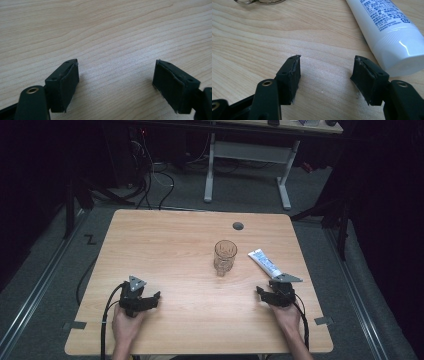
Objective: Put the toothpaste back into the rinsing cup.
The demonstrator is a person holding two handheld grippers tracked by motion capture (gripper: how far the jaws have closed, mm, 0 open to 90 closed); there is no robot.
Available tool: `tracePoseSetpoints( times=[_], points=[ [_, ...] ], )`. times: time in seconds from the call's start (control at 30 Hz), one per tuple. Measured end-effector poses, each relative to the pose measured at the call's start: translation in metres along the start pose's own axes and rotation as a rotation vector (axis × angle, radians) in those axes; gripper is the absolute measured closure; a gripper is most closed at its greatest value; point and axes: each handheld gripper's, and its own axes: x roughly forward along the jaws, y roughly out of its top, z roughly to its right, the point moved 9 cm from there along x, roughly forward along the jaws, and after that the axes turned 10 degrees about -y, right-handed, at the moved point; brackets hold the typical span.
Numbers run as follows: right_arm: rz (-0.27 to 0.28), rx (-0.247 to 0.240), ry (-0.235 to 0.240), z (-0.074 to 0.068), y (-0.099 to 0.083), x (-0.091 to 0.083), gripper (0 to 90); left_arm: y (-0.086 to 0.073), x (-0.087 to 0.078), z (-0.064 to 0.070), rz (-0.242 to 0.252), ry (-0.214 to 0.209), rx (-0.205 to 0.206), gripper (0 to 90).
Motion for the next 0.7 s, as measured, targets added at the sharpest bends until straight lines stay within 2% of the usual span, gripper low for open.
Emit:
tracePoseSetpoints(
  times=[0.17,0.3,0.4,0.7],
  points=[
    [0.0,0.019,0.019,0.001,0.0,-0.002,39.4,0.0,0.0,0.0,0.0,0.0,0.0,21.1],
    [0.03,0.031,0.038,0.0,0.004,-0.009,39.2,0.0,0.0,0.0,0.0,0.0,0.0,21.1],
    [0.031,0.038,0.045,0.0,0.004,-0.01,38.7,0.0,0.0,0.0,0.0,0.0,0.0,21.1],
    [0.047,0.083,0.059,0.008,-0.001,-0.018,37.0,0.0,0.0,0.0,0.0,-0.001,0.0,21.1]
  ],
)
